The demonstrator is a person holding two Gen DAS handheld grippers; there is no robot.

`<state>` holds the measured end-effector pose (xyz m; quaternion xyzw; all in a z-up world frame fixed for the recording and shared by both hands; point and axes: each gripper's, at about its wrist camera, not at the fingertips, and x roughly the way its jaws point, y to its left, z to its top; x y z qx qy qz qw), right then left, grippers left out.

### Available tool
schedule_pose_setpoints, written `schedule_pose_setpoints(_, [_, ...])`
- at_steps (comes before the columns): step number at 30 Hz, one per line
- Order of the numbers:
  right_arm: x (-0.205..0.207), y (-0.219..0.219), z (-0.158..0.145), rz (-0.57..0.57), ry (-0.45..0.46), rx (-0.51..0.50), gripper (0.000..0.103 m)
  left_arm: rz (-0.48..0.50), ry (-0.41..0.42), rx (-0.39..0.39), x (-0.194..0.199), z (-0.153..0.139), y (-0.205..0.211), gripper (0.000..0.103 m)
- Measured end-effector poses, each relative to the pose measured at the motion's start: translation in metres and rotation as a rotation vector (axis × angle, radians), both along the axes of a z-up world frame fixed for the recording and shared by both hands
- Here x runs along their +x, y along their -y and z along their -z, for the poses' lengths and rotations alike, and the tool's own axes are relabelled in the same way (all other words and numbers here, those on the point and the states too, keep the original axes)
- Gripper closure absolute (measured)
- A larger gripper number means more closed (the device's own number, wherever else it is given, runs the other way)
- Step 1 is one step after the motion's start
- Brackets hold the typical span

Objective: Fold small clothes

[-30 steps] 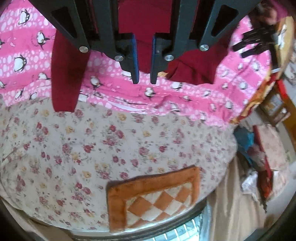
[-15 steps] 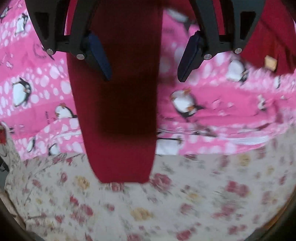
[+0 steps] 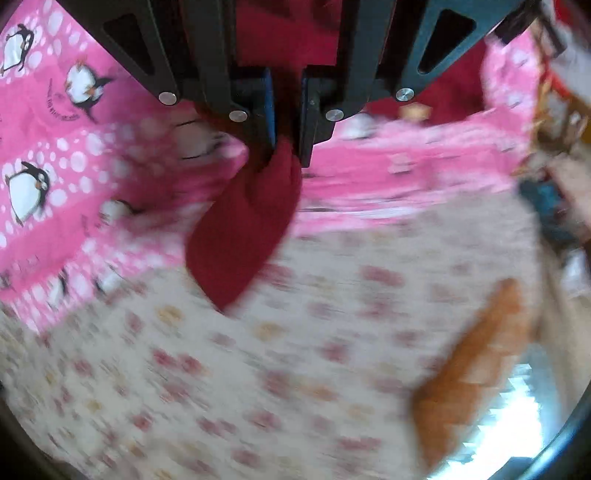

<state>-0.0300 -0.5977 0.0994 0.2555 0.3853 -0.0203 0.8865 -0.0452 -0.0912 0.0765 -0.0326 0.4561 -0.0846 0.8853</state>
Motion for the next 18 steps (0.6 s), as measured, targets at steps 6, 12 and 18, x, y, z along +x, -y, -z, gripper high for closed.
schedule_pose_setpoints(6, [-0.022, -0.109, -0.065, -0.311, 0.121, -0.025, 0.093, -0.018, 0.034, -0.046, -0.006, -0.018, -0.007, 0.029])
schedule_pose_setpoints(12, [-0.034, -0.238, -0.004, -0.580, 0.023, -0.063, 0.089, 0.004, 0.005, -0.083, -0.005, -0.019, -0.009, 0.029])
schedule_pose_setpoints(18, [-0.059, -0.269, 0.055, -0.649, -0.176, -0.159, 0.066, 0.021, 0.013, -0.115, 0.005, -0.020, -0.006, 0.029])
